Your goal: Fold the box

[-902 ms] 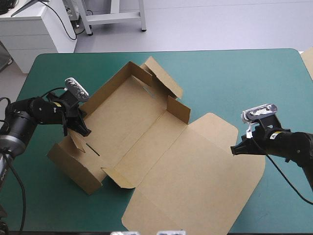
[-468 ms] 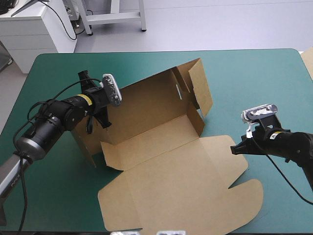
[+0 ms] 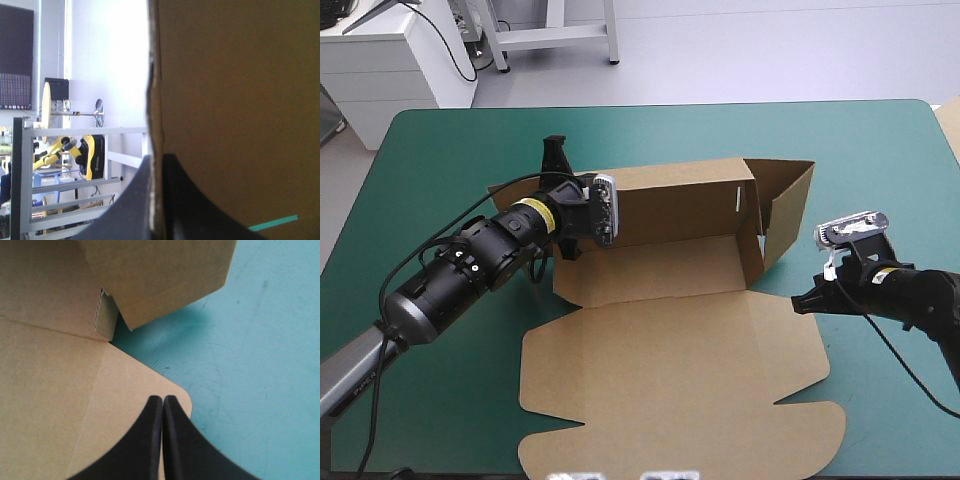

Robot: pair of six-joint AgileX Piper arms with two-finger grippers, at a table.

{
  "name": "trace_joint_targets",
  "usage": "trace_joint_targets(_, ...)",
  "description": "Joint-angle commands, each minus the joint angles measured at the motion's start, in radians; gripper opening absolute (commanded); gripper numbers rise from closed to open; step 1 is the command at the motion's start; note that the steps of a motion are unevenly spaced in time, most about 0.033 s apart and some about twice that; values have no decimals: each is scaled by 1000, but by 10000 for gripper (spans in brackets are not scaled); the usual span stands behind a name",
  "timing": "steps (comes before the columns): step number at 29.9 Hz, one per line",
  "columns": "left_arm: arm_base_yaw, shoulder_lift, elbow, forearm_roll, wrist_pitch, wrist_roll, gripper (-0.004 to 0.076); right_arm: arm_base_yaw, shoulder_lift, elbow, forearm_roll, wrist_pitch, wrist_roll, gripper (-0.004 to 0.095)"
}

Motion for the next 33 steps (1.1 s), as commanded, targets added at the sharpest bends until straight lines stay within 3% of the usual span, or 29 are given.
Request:
trace_joint_targets(1,-32,-30,-39,27,-50,-13,-8,-5,-16,-36,20,-45,1,-15)
trace_joint_targets(4,-53,-13,-39,138,2,-91,-8,-5,-18,-50,20,-43,5,-15)
trace_joint_targets(11,-175,38,-39,700,120,-560,-8,-5,-18,-89,38,-38,5,-15)
trace_joint_targets(17,-254,70,-39,973,166,-830,-8,-5,-18,-90,40,-31,5,-15)
trace_joint_targets(33,-265,170,-24,1127,188,-1027,-8,-5,-11,-202,42,-29,47,-15)
